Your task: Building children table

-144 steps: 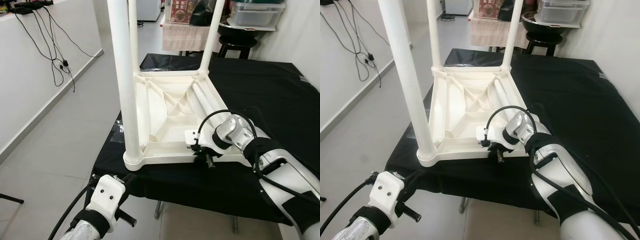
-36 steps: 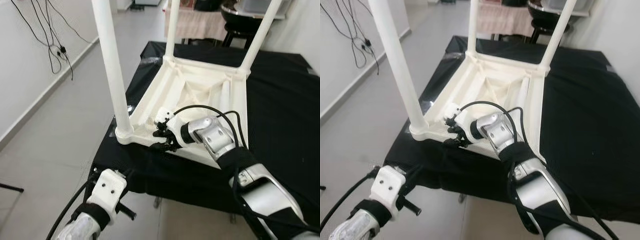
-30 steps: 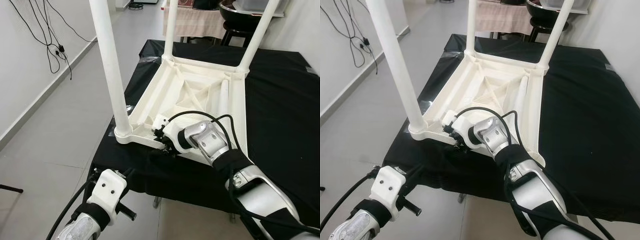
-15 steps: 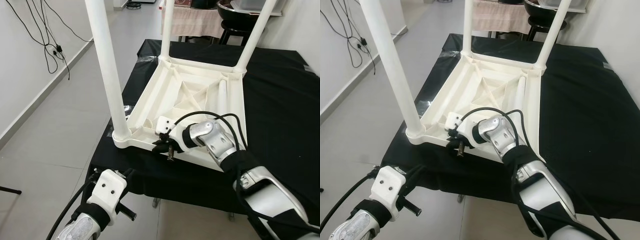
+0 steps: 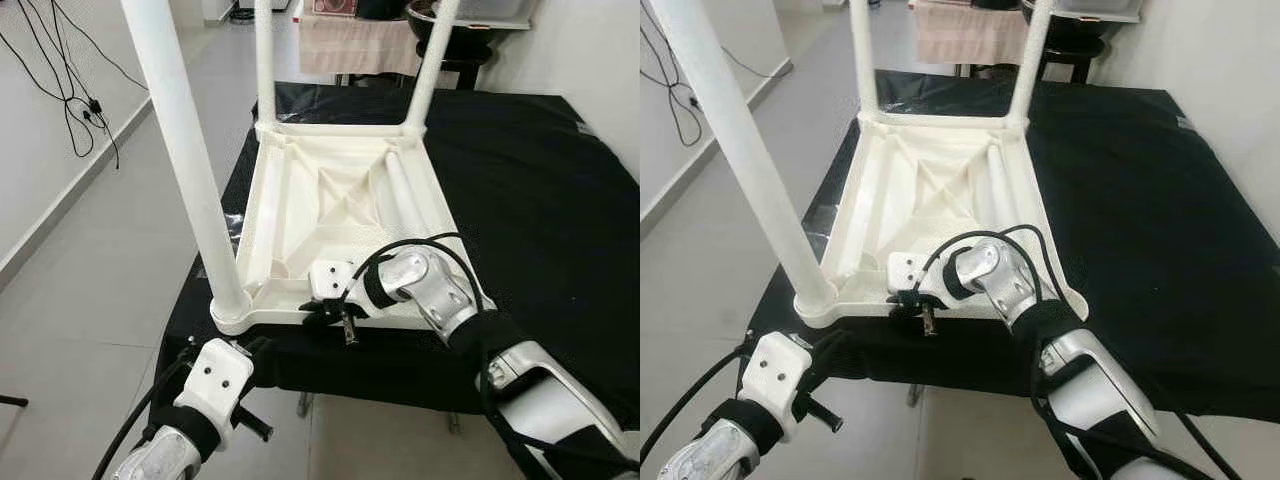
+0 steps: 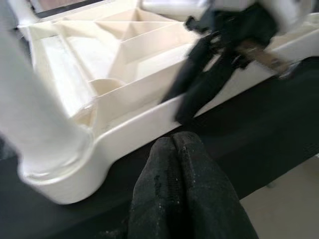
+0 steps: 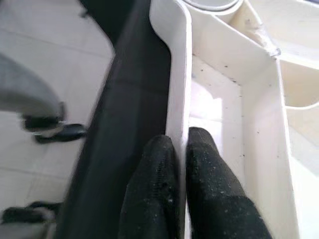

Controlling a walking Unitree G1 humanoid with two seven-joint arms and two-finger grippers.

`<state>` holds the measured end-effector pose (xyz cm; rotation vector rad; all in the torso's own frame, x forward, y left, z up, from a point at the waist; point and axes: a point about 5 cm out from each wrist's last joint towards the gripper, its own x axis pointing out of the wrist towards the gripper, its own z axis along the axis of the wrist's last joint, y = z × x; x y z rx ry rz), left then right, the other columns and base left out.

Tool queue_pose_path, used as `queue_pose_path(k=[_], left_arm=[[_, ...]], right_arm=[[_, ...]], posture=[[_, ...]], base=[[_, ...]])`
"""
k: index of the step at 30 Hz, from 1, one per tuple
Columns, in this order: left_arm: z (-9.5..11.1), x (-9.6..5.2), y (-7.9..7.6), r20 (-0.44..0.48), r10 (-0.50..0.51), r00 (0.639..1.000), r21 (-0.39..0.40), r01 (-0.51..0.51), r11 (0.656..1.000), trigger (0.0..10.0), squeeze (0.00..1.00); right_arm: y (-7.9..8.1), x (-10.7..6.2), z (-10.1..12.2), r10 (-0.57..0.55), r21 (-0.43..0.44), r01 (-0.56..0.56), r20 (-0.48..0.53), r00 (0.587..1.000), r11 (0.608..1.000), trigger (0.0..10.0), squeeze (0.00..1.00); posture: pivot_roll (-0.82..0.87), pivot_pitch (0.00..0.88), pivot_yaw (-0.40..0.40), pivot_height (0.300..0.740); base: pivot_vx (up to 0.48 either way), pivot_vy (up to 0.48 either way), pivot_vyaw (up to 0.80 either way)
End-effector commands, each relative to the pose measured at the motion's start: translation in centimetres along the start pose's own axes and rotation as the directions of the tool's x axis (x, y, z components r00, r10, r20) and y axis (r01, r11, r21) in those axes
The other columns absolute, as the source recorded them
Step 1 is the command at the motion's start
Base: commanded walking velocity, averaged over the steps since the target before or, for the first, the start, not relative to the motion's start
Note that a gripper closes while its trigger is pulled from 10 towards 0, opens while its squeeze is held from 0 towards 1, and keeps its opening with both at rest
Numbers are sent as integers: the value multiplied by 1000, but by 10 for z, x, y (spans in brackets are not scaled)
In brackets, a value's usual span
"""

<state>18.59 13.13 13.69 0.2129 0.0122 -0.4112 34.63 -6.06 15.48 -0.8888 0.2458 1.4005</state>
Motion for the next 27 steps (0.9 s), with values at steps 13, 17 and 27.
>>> queue_pose_path(k=[13, 17, 27], left_arm=[[-4, 2, 6, -30, 10, 1000, 24, -9, 1000, 10000, 0], [0, 4, 11, -4, 34, 999, 20, -33, 999, 10000, 0], [8, 18, 26, 68, 130, 989, 24, -132, 991, 10000, 0]], right_arm=[[-8, -20, 5, -142, 199, 100, 213, 967, 975, 10000, 1000], [-11, -59, -5, -142, 228, 80, 272, 952, 970, 10000, 976], [-29, -124, -12, -512, 500, 283, 409, 755, 818, 10000, 0]], posture=[[-1, 87, -37, 740], [-15, 82, -32, 740], [-61, 57, -19, 740]], base=[[0, 0, 0], [0, 0, 0], [0, 0, 0]])
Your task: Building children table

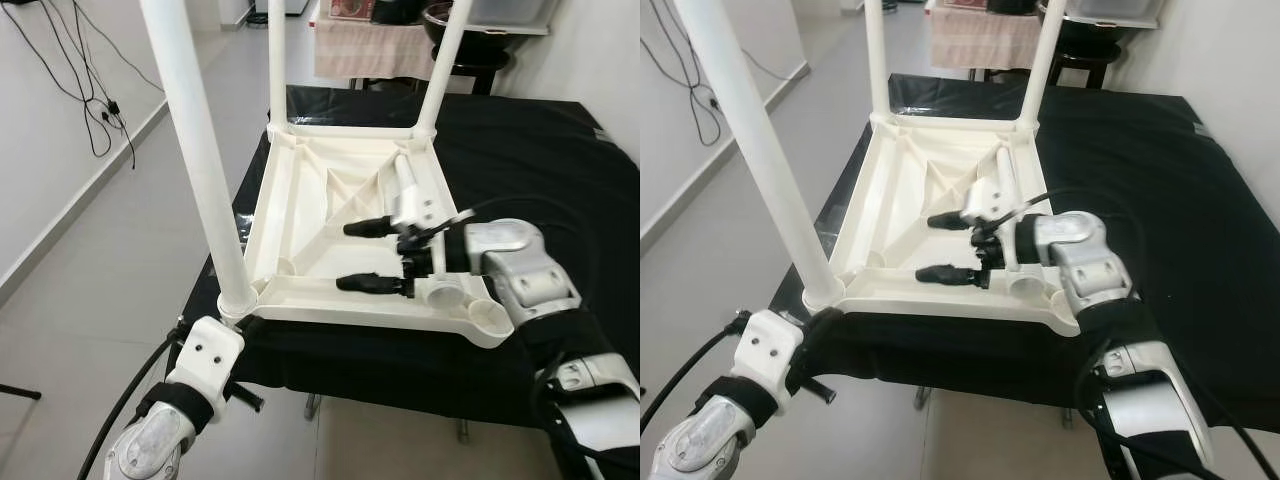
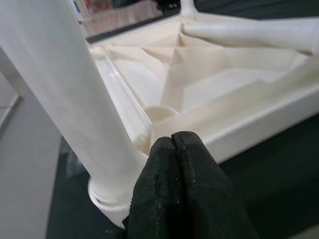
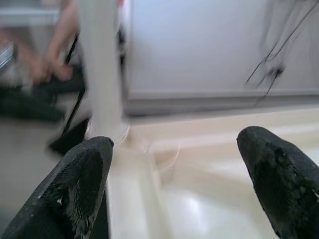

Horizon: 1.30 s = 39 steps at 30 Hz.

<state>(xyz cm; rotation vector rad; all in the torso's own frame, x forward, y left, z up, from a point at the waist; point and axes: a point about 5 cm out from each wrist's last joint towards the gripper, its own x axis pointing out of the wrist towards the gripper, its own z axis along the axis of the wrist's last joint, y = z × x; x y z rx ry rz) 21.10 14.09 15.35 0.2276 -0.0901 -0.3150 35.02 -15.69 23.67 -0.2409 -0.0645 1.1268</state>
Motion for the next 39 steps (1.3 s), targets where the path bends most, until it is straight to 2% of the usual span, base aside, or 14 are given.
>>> queue_pose_path(k=[1, 2, 3, 4, 6, 7, 9, 10, 15, 18, 19, 23, 27, 39], left_arm=[[-5, 0, 4, -21, 26, 999, -3, -26, 1000, 10000, 0], [-6, 0, 6, -21, 37, 999, -2, -37, 999, 10000, 0], [-6, 0, 6, -21, 37, 999, -2, -37, 999, 10000, 0], [-7, 1, 9, -22, 63, 998, -6, -63, 998, 10000, 0], [-9, 0, 17, -21, 127, 992, -30, -128, 991, 10000, 0], [-9, 0, 17, -21, 127, 992, -30, -128, 991, 10000, 0], [-12, -4, 22, -29, 172, 985, -85, -174, 981, 10000, 0], [-12, -4, 22, -29, 172, 985, -85, -174, 981, 10000, 0], [-16, -8, 19, -29, 189, 982, -92, -191, 977, 10000, 0], [-16, -3, 22, -4, 224, 975, -97, -224, 970, 10000, 0], [-15, -2, 23, 1, 231, 973, -105, -230, 968, 10000, 0], [-17, 1, 25, 3, 235, 972, -116, -234, 965, 10000, 0], [-19, 2, 29, 2, 256, 967, -132, -254, 958, 10000, 0], [-22, 6, 30, 10, 246, 969, -129, -243, 962, 10000, 0]], right_arm=[[-2, -1, 0, -70, 61, 67, 49, 996, 996, 10000, 0], [-3, 1, -2, -131, 123, 121, 71, 989, 985, 10000, 0], [-3, 1, -2, -131, 123, 121, 71, 989, 985, 10000, 0], [0, 8, -6, -230, 200, 204, 118, 966, 958, 10000, 0], [13, 14, -20, -435, 361, 360, 152, 887, 860, 10000, 0], [13, 14, -20, -435, 361, 360, 152, 887, 860, 10000, 0], [32, 13, -31, -511, 352, 438, 147, 847, 827, 10000, 0], [32, 13, -31, -511, 352, 438, 147, 847, 827, 10000, 0], [58, 14, -31, -487, 276, 428, 198, 851, 861, 10000, 0], [65, 23, -34, -414, 339, 332, 205, 887, 880, 10000, 0], [66, 25, -34, -404, 363, 317, 196, 893, 876, 10000, 0], [62, 31, -29, -405, 322, 329, 206, 891, 888, 10000, 0], [58, 37, -25, -433, 323, 356, 207, 877, 877, 10000, 0], [54, 44, -20, -448, 227, 406, 188, 874, 885, 10000, 0]], posture=[[-61, 57, -19, 740], [-61, 57, -19, 740], [-61, 57, -19, 740], [-73, 60, -17, 740], [-73, 60, -13, 740], [-73, 60, -13, 740], [-78, 59, 4, 740], [-78, 59, 4, 740], [-84, 54, 14, 740], [-84, 43, 13, 740], [-84, 43, 13, 740], [-76, 33, 17, 740], [-72, 29, 18, 740], [-65, 24, 16, 740]], base=[[0, 0, 0], [0, 0, 0], [0, 0, 0], [0, 0, 0], [0, 0, 0], [0, 0, 0], [0, 0, 0], [0, 0, 0], [0, 0, 0], [0, 0, 0], [0, 0, 0], [0, -478, 0], [0, -474, 0], [0, 0, 0]])
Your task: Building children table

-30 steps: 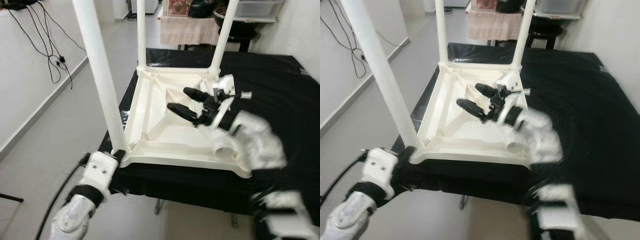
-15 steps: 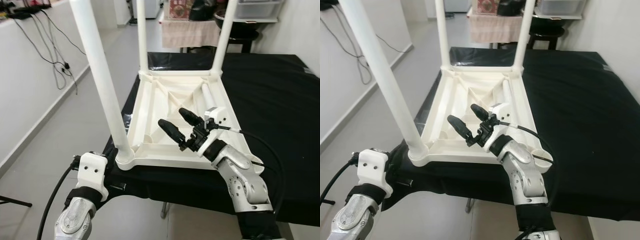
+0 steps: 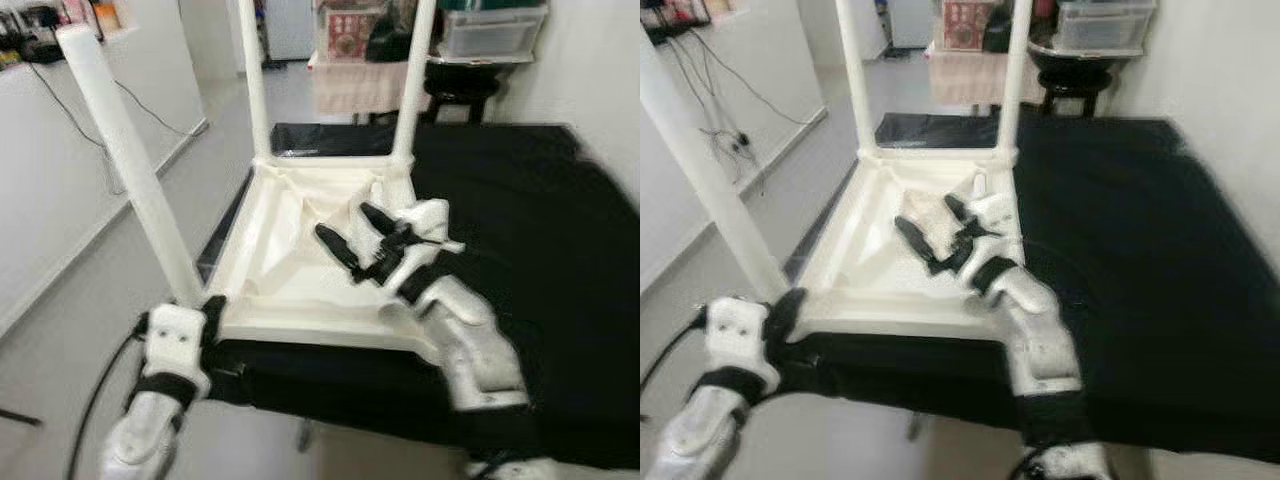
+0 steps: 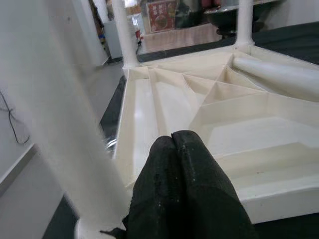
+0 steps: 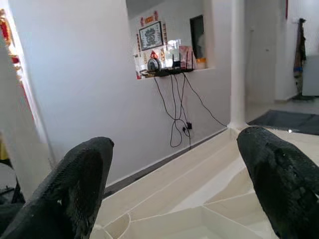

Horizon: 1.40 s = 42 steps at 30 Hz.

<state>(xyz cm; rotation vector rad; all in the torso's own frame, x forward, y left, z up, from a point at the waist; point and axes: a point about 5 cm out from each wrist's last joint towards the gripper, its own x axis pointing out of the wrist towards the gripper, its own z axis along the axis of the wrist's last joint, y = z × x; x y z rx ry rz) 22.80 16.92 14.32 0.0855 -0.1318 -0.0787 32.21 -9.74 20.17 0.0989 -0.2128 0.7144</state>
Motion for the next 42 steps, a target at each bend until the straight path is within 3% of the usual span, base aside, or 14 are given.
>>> queue_pose_path(k=[1, 7, 10, 19, 21, 22, 24, 25, 29, 30, 31, 32, 36, 42], left_arm=[[-3, -1, 2, -10, 2, 1000, -1, -2, 1000, 10000, 0], [-4, 1, 3, -7, 5, 1000, -6, -5, 1000, 10000, 0], [-4, 3, 4, -6, 12, 1000, -10, -12, 1000, 10000, 0], [-5, 3, 4, -13, 14, 1000, -7, -14, 1000, 10000, 0], [-8, 3, 1, -36, -35, 999, -2, 35, 999, 10000, 0], [-9, 3, -2, -47, -67, 997, 6, 67, 998, 10000, 0], [-9, 3, -2, -47, -67, 997, 6, 67, 998, 10000, 0], [-11, 3, -4, -54, -91, 994, 10, 92, 996, 10000, 0], [-12, 2, -6, -60, -114, 992, -3, 114, 994, 10000, 0], [-12, 2, -6, -60, -116, 991, -5, 116, 993, 10000, 0], [-12, 2, -6, -60, -116, 991, -5, 116, 993, 10000, 0], [-12, 2, -6, -61, -117, 991, -6, 117, 993, 10000, 0], [-13, 1, -6, -65, -129, 989, -3, 129, 992, 10000, 0], [-13, 1, -6, -66, -134, 989, -2, 134, 991, 10000, 0]], right_arm=[[-2, 2, 0, -8, -26, 8, -5, 1000, 1000, 10000, 0], [-3, 4, 0, -5, -57, 5, -12, 1000, 998, 10000, 0], [-6, 7, 0, 15, -214, -26, -52, 999, 977, 10000, 0], [-13, 5, 2, 49, -338, -80, -99, 994, 938, 10000, 0], [-21, 2, 6, 52, -347, -87, -107, 993, 934, 10000, 0], [-24, -1, 8, 61, -352, -98, -112, 992, 931, 10000, 820], [-24, -1, 8, 61, -352, -98, -112, 992, 931, 10000, 820], [-25, -4, 9, 76, -368, -117, -123, 989, 923, 10000, 1000], [-30, -9, 7, 67, -455, -136, -165, 984, 880, 10000, 1000], [-33, -10, 6, 55, -489, -138, -181, 982, 862, 10000, 745], [-33, -10, 6, 55, -489, -138, -181, 982, 862, 10000, 745], [-34, -11, 5, 48, -508, -141, -192, 980, 849, 10000, 0], [-46, -21, 11, 61, -562, -188, -238, 969, 805, 10000, 0], [-53, -24, 17, 54, -566, -182, -235, 971, 804, 10000, 0]], posture=[[-65, 24, 16, 740], [-64, 23, 16, 740], [-61, 24, 16, 740], [-58, 28, 17, 740], [-58, 30, 15, 740], [-61, 31, 18, 740], [-61, 31, 18, 740], [-63, 31, 20, 740], [-64, 29, 22, 740], [-62, 26, 21, 740], [-62, 26, 21, 740], [-60, 24, 21, 740], [-46, 18, 21, 740], [-46, 18, 21, 740]], base=[[0, 0, 0], [0, 0, 0], [0, 0, 0], [0, 0, 0], [0, 0, 0], [0, 0, 0], [0, 0, 0], [0, 0, 0], [0, 0, 0], [0, 0, 0], [0, 0, 0], [0, 0, 0], [0, 0, 0], [0, 0, 0]])
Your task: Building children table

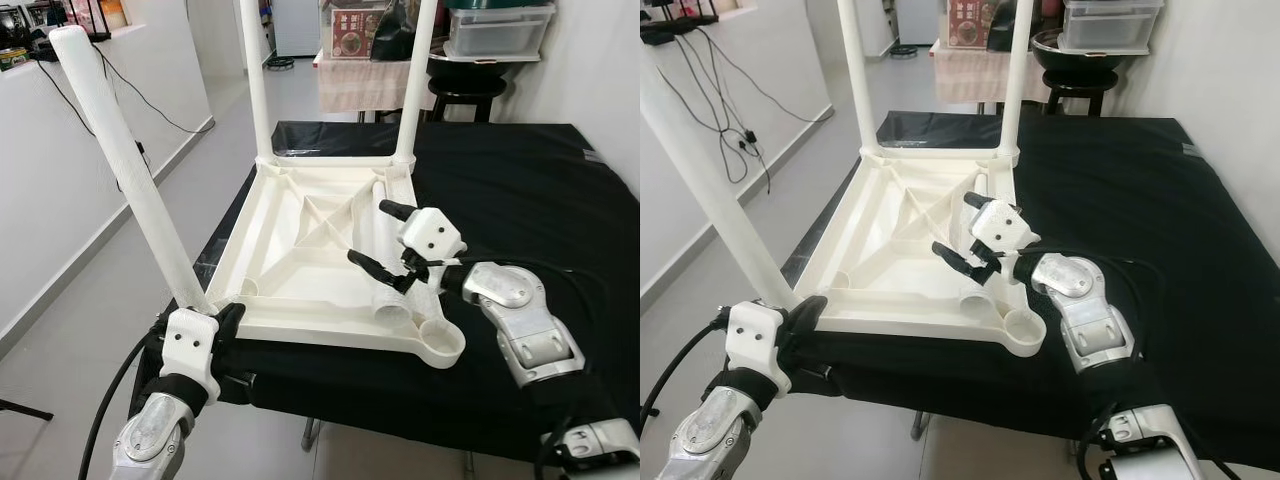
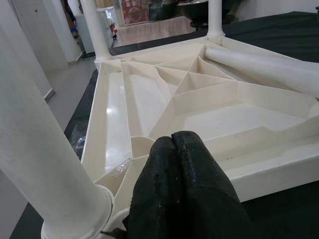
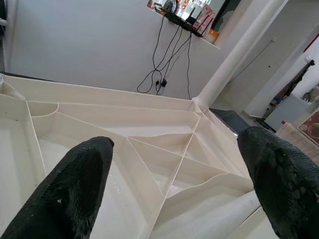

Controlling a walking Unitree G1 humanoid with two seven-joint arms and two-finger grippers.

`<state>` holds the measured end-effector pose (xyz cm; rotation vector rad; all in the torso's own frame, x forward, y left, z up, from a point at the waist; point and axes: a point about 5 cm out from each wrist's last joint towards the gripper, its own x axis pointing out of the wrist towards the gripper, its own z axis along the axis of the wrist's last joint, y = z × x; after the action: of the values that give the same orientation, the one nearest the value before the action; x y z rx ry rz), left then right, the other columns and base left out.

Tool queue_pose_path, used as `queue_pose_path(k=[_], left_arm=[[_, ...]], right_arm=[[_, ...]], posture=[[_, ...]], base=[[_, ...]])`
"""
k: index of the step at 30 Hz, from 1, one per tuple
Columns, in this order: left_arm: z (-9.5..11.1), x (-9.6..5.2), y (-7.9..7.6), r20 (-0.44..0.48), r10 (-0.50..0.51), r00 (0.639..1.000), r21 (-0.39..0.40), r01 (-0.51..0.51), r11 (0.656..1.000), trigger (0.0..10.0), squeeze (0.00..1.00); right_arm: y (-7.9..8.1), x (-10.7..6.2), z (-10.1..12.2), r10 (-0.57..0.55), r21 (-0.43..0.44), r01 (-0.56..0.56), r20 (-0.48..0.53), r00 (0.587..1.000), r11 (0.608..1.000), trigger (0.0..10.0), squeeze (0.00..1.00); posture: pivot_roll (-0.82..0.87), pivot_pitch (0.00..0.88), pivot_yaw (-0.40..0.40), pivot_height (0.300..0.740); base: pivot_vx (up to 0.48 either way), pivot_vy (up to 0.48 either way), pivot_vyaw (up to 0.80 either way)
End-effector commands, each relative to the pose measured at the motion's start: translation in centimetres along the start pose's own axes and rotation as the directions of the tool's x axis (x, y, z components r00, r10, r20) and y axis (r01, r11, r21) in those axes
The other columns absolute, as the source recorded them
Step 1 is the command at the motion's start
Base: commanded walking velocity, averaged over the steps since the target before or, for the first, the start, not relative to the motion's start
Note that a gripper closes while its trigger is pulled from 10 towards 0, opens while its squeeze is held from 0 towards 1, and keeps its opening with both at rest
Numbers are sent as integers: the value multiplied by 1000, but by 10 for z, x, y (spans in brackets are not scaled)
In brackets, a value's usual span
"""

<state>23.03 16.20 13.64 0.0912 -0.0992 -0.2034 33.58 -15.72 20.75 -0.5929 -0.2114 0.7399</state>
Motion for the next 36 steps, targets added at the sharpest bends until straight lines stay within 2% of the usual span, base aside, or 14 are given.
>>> queue_pose_path(k=[1, 6, 7, 9, 11, 13, 14, 15, 17, 21, 23, 26, 29, 36], left_arm=[[-7, -2, 0, -40, -21, 999, -7, 20, 1000, 10000, 0], [-7, -2, 0, -41, -27, 999, -10, 27, 1000, 10000, 0], [-7, -3, 0, -42, -32, 999, -12, 31, 999, 10000, 0], [-7, -3, 0, -42, -32, 999, -12, 31, 999, 10000, 0], [-6, -3, 1, -42, -34, 999, -13, 34, 999, 10000, 0], [-6, -3, 1, -42, -34, 999, -13, 34, 999, 10000, 0], [-6, -4, 2, -42, -34, 999, -14, 34, 999, 10000, 0], [-6, -4, 2, -42, -34, 999, -14, 34, 999, 10000, 0], [-6, -5, 3, -44, -34, 998, -13, 34, 999, 10000, 0], [-6, -5, 4, -45, -36, 998, -12, 35, 999, 10000, 0], [-6, -5, 4, -46, -36, 998, -12, 36, 999, 10000, 0], [-5, -5, 3, -45, -38, 998, -11, 38, 999, 10000, 0], [-5, -5, 3, -45, -38, 998, -11, 37, 999, 10000, 0], [-5, -5, 3, -45, -38, 998, -10, 38, 999, 10000, 0]], right_arm=[[-7, -7, 1, 26, -26, -26, 7, 1000, 999, 10000, 0], [-4, -13, -2, 82, -19, -82, -8, 997, 996, 10000, 0], [-4, -22, -5, 143, 4, -143, -23, 989, 990, 10000, 0], [-4, -22, -5, 143, 4, -143, -23, 989, 990, 10000, 0], [-6, -41, -9, 229, 36, -227, -59, 972, 973, 10000, 0], [-6, -41, -9, 229, 36, -227, -59, 972, 973, 10000, 0], [-7, -50, -13, 256, 40, -254, -89, 963, 966, 10000, 0], [-7, -50, -13, 256, 40, -254, -89, 963, 966, 10000, 0], [-4, -62, -18, 295, 52, -290, -131, 947, 956, 10000, 0], [1, -69, -23, 324, 52, -320, -172, 930, 946, 10000, 0], [2, -70, -26, 329, 43, -327, -200, 923, 944, 10000, 0], [5, -72, -40, 312, 7, -324, -296, 903, 946, 10000, 0], [5, -73, -43, 306, -4, -324, -316, 898, 946, 10000, 0], [-1, -69, -47, 198, -10, -217, -372, 907, 976, 10000, 0]], posture=[[-54, 20, 28, 740], [-49, 25, 29, 740], [-48, 28, 31, 740], [-48, 28, 31, 740], [-52, 35, 33, 740], [-52, 35, 33, 740], [-53, 36, 34, 740], [-53, 36, 34, 740], [-51, 41, 37, 740], [-53, 44, 38, 740], [-53, 44, 38, 740], [-51, 47, 32, 740], [-51, 47, 32, 740], [-56, 48, 34, 740]], base=[[0, 0, 0], [0, 0, 0], [0, 0, 0], [0, 0, 0], [0, 0, 0], [0, 0, 0], [0, 0, 0], [0, 0, 0], [0, 0, 0], [0, 0, 0], [0, 0, 0], [0, 0, 0], [0, 0, 0], [0, 0, 0]])
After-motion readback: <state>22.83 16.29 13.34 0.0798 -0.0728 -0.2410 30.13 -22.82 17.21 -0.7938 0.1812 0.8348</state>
